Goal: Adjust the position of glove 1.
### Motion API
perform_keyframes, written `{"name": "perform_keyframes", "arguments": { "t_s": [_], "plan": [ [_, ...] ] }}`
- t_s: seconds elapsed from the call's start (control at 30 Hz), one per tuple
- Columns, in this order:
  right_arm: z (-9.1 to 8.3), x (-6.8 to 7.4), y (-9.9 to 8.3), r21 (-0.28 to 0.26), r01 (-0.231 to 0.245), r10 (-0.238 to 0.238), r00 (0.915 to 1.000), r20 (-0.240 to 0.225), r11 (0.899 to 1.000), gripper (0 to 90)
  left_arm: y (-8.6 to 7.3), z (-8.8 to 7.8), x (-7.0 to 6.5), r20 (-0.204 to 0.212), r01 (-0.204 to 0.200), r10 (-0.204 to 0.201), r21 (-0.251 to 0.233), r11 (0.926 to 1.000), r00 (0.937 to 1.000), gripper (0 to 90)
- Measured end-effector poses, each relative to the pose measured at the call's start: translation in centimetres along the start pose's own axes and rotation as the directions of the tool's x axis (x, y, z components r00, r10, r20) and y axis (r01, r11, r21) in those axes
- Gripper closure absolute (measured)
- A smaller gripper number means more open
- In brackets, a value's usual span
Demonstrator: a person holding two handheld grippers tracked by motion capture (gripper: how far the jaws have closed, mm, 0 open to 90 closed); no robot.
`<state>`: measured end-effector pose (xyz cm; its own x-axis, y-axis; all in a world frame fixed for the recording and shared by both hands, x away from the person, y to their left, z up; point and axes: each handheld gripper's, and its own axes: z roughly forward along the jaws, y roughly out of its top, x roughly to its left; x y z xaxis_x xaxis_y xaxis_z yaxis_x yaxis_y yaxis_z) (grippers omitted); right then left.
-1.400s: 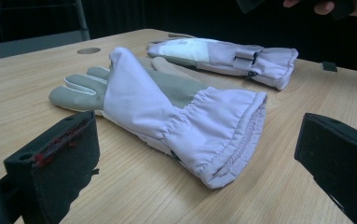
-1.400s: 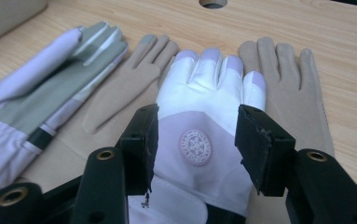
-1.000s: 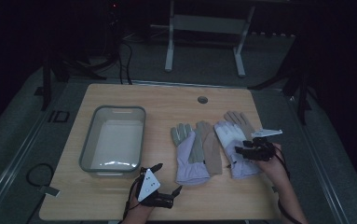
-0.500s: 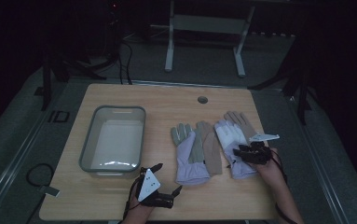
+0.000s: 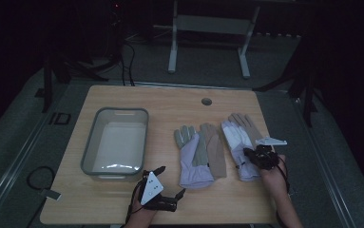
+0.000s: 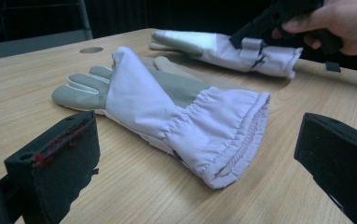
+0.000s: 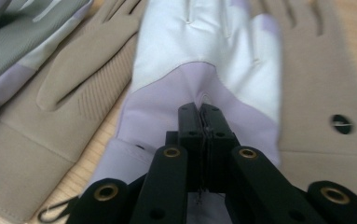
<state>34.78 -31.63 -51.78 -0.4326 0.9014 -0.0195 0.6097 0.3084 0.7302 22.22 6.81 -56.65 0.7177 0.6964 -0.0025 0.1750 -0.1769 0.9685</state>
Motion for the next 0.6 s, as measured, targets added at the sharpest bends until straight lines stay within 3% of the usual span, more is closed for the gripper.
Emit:
{"name": "perform_keyframes", "arguments": {
  "t_s": [0.33, 0.53, 0.6],
  "plan": [
    [-4.0, 1.6, 1.9, -0.099, -0.07, 0.079, 0.993, 0.088, 0.993, 88.5, 0.0, 0.0, 0.0, -0.003, -0.001, 0.001, -0.003, 1.0, 1.0, 0.1],
    [-5.6, 3.5, 3.3, -0.139, -0.096, 0.114, 0.9857, 0.124, 0.986, 88.5, 0.0, 0.0, -0.1, -0.007, -0.003, 0.003, -0.003, 1.0, 1.0, 0.1],
    [-6.2, 5.3, 4.1, -0.159, -0.104, 0.125, 0.9838, 0.129, 0.982, 88.5, 0.0, 0.0, -0.1, -0.013, -0.003, 0.003, -0.002, 1.0, 0.9999, 0.1]
  ]
}}
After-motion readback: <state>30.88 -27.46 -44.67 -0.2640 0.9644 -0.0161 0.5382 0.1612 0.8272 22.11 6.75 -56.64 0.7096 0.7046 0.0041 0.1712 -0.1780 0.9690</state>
